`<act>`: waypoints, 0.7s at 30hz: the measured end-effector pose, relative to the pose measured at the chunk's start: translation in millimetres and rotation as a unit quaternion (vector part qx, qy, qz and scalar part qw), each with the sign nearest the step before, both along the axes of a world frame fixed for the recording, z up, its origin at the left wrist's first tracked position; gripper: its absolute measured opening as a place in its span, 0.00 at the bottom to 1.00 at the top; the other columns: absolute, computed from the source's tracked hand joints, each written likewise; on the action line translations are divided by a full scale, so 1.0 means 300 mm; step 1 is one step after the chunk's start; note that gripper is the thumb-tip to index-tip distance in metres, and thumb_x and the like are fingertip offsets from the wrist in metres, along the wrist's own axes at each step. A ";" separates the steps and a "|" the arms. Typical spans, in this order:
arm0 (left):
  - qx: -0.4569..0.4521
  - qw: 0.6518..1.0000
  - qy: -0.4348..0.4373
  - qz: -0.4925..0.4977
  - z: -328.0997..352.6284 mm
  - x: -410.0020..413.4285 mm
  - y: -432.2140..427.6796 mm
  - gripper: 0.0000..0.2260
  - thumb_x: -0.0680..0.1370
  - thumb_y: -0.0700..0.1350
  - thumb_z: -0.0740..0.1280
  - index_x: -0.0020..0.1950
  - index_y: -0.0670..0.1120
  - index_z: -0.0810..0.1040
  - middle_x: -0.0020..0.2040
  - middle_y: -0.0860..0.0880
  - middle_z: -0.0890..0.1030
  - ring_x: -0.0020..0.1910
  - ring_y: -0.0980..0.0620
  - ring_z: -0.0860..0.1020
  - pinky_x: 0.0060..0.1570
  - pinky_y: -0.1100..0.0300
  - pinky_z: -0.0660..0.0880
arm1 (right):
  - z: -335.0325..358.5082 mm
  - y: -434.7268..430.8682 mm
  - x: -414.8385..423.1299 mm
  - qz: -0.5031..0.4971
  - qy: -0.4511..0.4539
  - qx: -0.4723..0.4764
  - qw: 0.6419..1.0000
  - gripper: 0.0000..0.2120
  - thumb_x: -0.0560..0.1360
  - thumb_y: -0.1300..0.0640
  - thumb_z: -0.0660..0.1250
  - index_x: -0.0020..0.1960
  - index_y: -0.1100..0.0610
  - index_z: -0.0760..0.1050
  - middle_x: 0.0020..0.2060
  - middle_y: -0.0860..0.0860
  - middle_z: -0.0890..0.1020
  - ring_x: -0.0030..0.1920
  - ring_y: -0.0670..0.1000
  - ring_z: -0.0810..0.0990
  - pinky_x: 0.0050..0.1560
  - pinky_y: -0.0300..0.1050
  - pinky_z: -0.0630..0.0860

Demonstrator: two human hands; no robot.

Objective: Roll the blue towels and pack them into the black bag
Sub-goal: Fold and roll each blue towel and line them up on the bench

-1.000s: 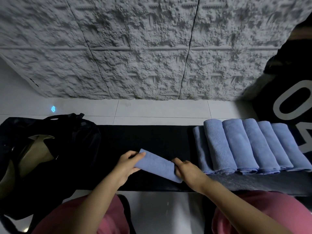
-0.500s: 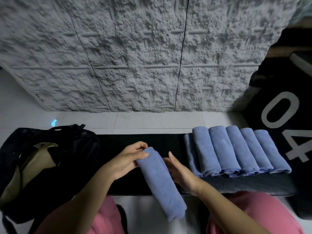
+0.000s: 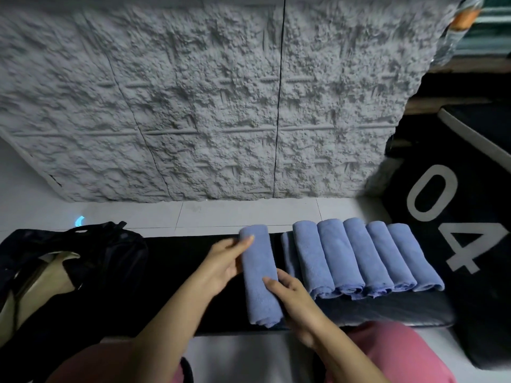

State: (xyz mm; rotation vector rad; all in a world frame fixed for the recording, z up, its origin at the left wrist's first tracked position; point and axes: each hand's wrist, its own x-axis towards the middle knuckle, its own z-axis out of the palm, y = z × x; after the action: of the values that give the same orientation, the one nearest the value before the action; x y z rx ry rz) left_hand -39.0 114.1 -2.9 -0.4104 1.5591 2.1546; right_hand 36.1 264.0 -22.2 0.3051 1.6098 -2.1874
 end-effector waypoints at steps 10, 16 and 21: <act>-0.064 0.997 0.035 -0.026 -0.123 0.251 0.024 0.20 0.68 0.39 0.74 0.59 0.44 0.77 0.54 0.44 0.83 0.54 0.48 0.81 0.50 0.59 0.79 | -0.077 -0.073 0.003 -0.151 -0.126 -0.259 0.946 0.24 0.72 0.62 0.70 0.66 0.64 0.68 0.57 0.65 0.79 0.55 0.62 0.80 0.50 0.53 0.78; 0.005 0.999 -0.018 -0.047 -0.064 0.133 -0.146 0.26 0.63 0.37 0.75 0.60 0.35 0.77 0.55 0.34 0.80 0.55 0.38 0.80 0.54 0.53 0.78 | -0.039 -0.030 -0.025 -0.163 -0.042 -0.128 0.977 0.38 0.63 0.50 0.79 0.68 0.51 0.65 0.56 0.52 0.80 0.57 0.53 0.80 0.60 0.52 0.75; -0.025 0.981 -0.086 -0.172 -0.024 -0.053 -0.279 0.23 0.64 0.32 0.75 0.58 0.33 0.78 0.58 0.30 0.77 0.59 0.37 0.77 0.61 0.48 0.74 | -0.046 0.025 -0.042 -0.107 0.106 0.153 0.977 0.44 0.63 0.41 0.75 0.73 0.42 0.57 0.66 0.42 0.70 0.64 0.41 0.72 0.67 0.42 0.69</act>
State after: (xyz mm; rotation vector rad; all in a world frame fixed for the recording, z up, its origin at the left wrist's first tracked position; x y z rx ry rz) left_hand -54.8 30.5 -10.1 -0.3067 1.4683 1.7728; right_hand 23.6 271.5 -35.9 0.3590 2.1280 -2.1818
